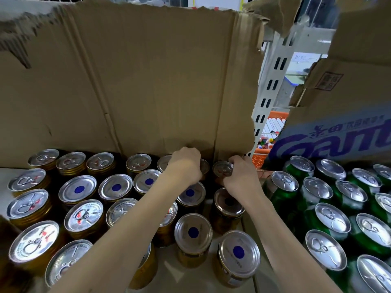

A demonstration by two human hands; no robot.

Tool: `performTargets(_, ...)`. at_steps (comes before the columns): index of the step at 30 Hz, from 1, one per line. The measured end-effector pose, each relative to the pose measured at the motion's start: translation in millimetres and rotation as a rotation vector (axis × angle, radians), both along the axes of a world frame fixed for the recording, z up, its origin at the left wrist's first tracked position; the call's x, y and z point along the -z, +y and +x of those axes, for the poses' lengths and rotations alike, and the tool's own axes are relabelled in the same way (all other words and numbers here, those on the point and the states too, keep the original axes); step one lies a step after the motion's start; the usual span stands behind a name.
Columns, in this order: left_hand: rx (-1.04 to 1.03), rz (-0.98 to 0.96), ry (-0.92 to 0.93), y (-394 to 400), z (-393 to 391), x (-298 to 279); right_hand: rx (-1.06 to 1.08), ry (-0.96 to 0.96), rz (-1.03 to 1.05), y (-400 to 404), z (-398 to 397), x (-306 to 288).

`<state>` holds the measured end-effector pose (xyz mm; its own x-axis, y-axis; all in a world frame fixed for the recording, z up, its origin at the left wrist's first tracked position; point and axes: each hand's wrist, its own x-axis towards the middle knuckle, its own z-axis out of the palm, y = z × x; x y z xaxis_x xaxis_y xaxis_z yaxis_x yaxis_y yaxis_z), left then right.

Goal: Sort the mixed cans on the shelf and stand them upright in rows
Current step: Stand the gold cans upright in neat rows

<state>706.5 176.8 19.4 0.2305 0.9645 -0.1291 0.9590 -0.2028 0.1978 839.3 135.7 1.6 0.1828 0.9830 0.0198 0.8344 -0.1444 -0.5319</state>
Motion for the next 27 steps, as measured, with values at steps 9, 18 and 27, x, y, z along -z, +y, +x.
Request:
performTargets(9,0.064,0.101,-0.093,-44.6,-16.0,-0.3,0.063,0.009,0.067,-11.9,-3.3,0.6)
performTargets(18,0.025,-0.094,-0.035,-66.1,-18.8,2.1,-0.037,0.180,-0.138,-67.3,8.5,-5.7)
performTargets(27,-0.059,0.024,-0.164,-75.6,-18.0,-11.1,-0.026,0.126,-0.169,-69.0,-1.3,-1.7)
